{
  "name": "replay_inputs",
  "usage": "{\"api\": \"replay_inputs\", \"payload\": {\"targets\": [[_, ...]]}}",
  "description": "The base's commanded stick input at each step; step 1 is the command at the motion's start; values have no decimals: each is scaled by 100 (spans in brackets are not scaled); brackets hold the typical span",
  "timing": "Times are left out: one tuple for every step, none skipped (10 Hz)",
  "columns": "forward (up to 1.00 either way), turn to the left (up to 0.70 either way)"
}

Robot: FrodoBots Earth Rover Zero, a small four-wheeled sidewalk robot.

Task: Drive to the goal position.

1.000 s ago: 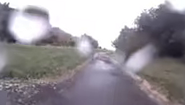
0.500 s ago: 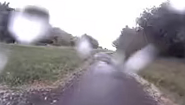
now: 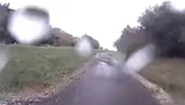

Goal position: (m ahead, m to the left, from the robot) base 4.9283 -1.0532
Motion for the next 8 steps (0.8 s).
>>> {"api": "replay_inputs", "payload": {"targets": [[70, 0], [70, 0], [70, -7], [70, -14], [70, -14], [70, -14], [70, -14], [70, -14]]}}
